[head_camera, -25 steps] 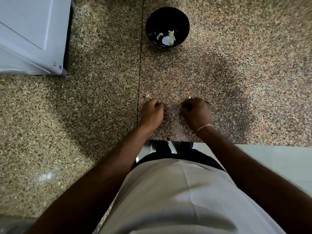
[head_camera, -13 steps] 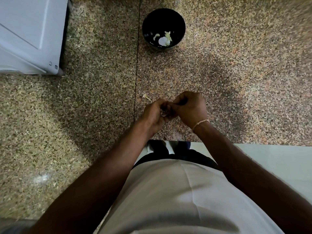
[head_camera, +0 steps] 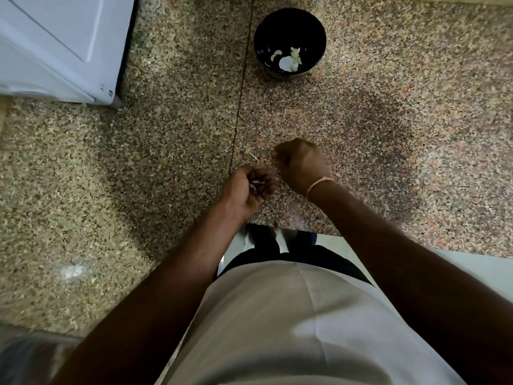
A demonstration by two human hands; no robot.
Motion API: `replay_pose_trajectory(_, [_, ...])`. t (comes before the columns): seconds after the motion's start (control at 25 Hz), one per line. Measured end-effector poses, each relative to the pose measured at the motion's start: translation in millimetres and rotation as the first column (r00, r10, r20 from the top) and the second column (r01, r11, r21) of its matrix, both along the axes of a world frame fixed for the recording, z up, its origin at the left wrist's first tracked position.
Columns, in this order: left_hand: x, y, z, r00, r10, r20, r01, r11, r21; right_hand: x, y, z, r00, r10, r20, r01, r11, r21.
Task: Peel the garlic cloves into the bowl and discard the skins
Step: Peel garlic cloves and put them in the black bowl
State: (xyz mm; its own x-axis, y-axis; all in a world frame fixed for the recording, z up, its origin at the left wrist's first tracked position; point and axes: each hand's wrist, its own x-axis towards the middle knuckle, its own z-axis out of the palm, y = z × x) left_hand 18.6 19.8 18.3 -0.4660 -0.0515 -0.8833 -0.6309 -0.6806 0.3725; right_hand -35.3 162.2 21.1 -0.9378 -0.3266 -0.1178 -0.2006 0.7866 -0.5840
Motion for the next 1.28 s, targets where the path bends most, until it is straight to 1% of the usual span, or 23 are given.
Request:
replay_pose_trajectory(0.08, [1.5,-1.1,-0.1,1.000,-0.007,0.020,0.007,0.999,-0.038,12.7,-3.2,-5.8,0.972,0.220,-0.081,-0.207,0.968,0.142])
replay_pose_trajectory(0.12, [2.6,-1.7,-0.4,1.000,-0.018,0.024,0.019,0.998,-0.058,19.6,-1.9,-8.8,0.952,0.287,-0.106,-0.264,0.945,0.192])
replay_pose_trajectory(0.16, [3.5,-2.1,-0.5,0.999,-0.033,0.027,0.035,0.997,-0.074,25.5,1.7,-10.8,0.940,0.317,-0.127,-0.285,0.933,0.220])
replay_pose_trajectory(0.24, [3.6,-2.8,-1.1,0.998,-0.061,0.017,0.062,0.994,-0.087,30.7,9.8,-11.9,0.945,0.299,-0.135,-0.263,0.936,0.233])
replay_pose_trajectory(0.28, [3.5,-3.7,-1.9,0.998,-0.067,0.009,0.067,0.994,-0.083,30.4,10.9,-12.3,0.961,0.248,-0.123,-0.219,0.954,0.207])
replay_pose_trajectory(0.32, [2.0,-2.5,-1.9,0.997,-0.081,0.000,0.081,0.994,-0.076,28.8,13.1,-11.3,0.985,0.146,-0.095,-0.132,0.981,0.144])
replay_pose_trajectory(0.36, [0.7,-1.1,-2.5,0.996,-0.094,-0.004,0.093,0.993,-0.071,25.7,13.6,-9.6,1.000,0.015,-0.023,-0.013,0.998,0.056])
replay_pose_trajectory(0.4, [-0.8,1.2,-3.6,0.994,-0.105,-0.006,0.104,0.992,-0.066,22.2,13.9,-6.7,0.992,-0.103,0.075,0.105,0.994,-0.034])
replay_pose_trajectory(0.44, [-3.0,4.3,-4.2,0.993,-0.116,-0.010,0.115,0.991,-0.062,19.4,14.1,-3.2,0.969,-0.175,0.176,0.196,0.974,-0.110])
replay_pose_trajectory(0.48, [-4.7,6.4,-4.2,0.992,-0.124,-0.016,0.123,0.991,-0.060,18.5,13.1,1.1,0.947,-0.199,0.250,0.244,0.956,-0.164])
replay_pose_trajectory(0.56, [-7.7,10.0,-3.7,0.990,-0.130,-0.045,0.128,0.990,-0.060,19.4,9.3,10.8,0.928,-0.175,0.330,0.255,0.942,-0.217])
replay_pose_trajectory(0.64, [-9.8,11.0,-3.0,0.990,-0.111,-0.088,0.106,0.993,-0.059,18.5,5.0,20.4,0.928,-0.168,0.332,0.262,0.928,-0.265])
replay_pose_trajectory(0.72, [-10.6,8.3,-3.5,0.991,-0.049,-0.123,0.045,0.998,-0.035,13.0,0.8,27.4,0.927,-0.208,0.311,0.303,0.906,-0.296])
replay_pose_trajectory(0.76, [-10.0,4.6,-4.0,0.990,-0.014,-0.137,0.011,1.000,-0.021,8.8,-2.2,28.9,0.912,-0.235,0.335,0.346,0.880,-0.326])
replay_pose_trajectory(0.84, [-6.8,-4.7,-3.1,0.989,0.054,-0.139,-0.054,0.999,0.007,-1.0,-7.8,29.2,0.837,-0.261,0.481,0.480,0.771,-0.419])
replay_pose_trajectory(0.88, [-4.1,-11.3,-2.5,0.988,0.083,-0.129,-0.082,0.997,0.008,-5.8,-12.2,28.6,0.805,-0.250,0.537,0.519,0.736,-0.435])
replay_pose_trajectory(0.92, [-1.1,-17.9,-2.3,0.988,0.102,-0.117,-0.103,0.995,0.001,-10.9,-17.3,26.4,0.810,-0.240,0.535,0.504,0.753,-0.424])
replay_pose_trajectory(0.96, [1.9,-24.2,-1.7,0.988,0.115,-0.105,-0.117,0.993,-0.017,-16.3,-22.3,22.2,0.854,-0.228,0.469,0.428,0.820,-0.381])
replay_pose_trajectory(1.04, [7.4,-34.2,-0.3,0.985,0.150,-0.089,-0.154,0.987,-0.044,-24.5,-34.7,13.4,0.962,-0.121,0.244,0.180,0.955,-0.234])
replay_pose_trajectory(1.08, [9.0,-37.3,0.0,0.981,0.171,-0.086,-0.176,0.983,-0.046,-26.8,-41.6,10.4,0.987,-0.038,0.157,0.062,0.986,-0.152])
replay_pose_trajectory(1.12, [10.9,-39.2,0.2,0.979,0.187,-0.087,-0.191,0.981,-0.045,-27.9,-48.4,7.0,0.993,0.044,0.105,-0.036,0.996,-0.079])
replay_pose_trajectory(1.2, [13.4,-39.9,1.2,0.974,0.201,-0.103,-0.208,0.977,-0.057,-26.0,-57.9,-1.5,0.980,0.197,0.025,-0.198,0.979,0.057])
replay_pose_trajectory(1.28, [16.7,-39.0,2.0,0.967,0.227,-0.114,-0.234,0.971,-0.055,-19.9,-59.1,-8.9,0.955,0.293,-0.040,-0.286,0.951,0.119])
